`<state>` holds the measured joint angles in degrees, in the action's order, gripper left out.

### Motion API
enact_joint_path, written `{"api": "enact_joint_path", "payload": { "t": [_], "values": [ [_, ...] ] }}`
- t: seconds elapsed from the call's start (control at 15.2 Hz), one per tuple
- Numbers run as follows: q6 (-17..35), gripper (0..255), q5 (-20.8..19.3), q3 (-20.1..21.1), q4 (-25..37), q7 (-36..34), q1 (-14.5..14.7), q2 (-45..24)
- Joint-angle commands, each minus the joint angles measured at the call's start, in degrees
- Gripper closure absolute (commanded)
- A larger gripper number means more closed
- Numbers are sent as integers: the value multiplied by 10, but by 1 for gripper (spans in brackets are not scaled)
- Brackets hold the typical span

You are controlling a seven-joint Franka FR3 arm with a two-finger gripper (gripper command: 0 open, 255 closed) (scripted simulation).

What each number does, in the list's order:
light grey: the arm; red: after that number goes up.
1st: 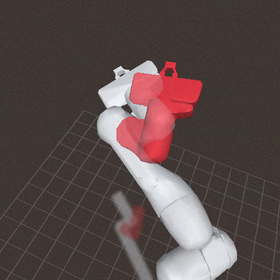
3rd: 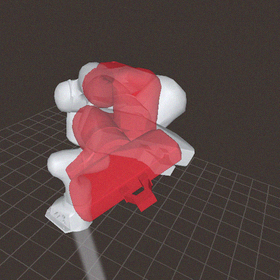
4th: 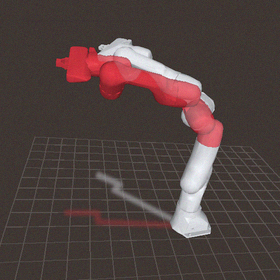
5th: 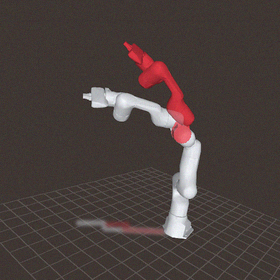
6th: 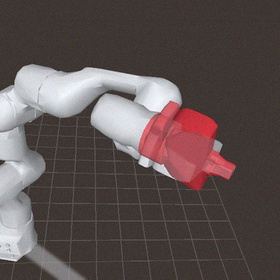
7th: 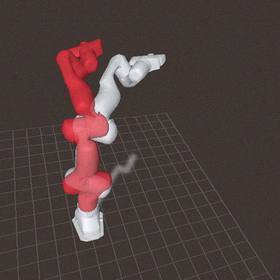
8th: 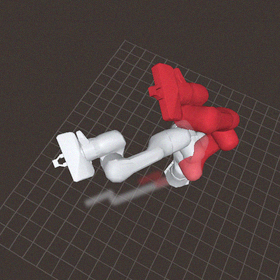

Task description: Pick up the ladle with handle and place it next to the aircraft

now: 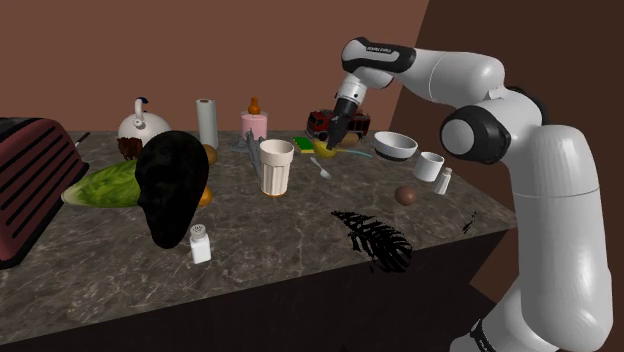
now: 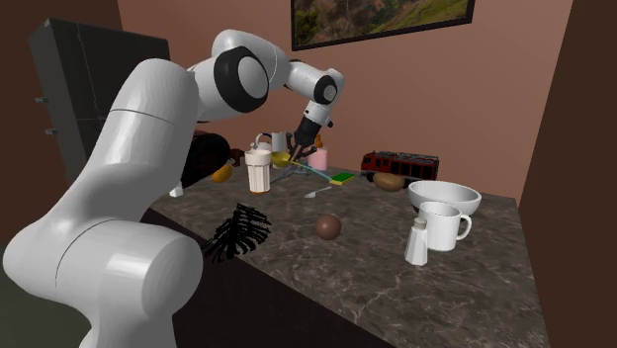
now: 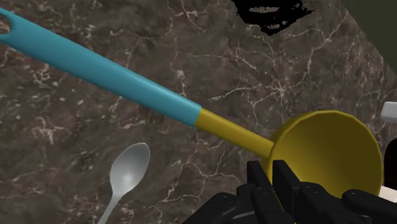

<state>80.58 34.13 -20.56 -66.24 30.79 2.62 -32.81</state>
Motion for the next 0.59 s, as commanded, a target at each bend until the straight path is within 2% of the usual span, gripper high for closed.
{"api": "enact_joint_path", "payload": {
  "t": [0.0,0.53],
  "values": [
    [17,255,-1,-1,-21,8,4,2],
    [69,255,0,-1,-77,32,14,-1]
  ]
}}
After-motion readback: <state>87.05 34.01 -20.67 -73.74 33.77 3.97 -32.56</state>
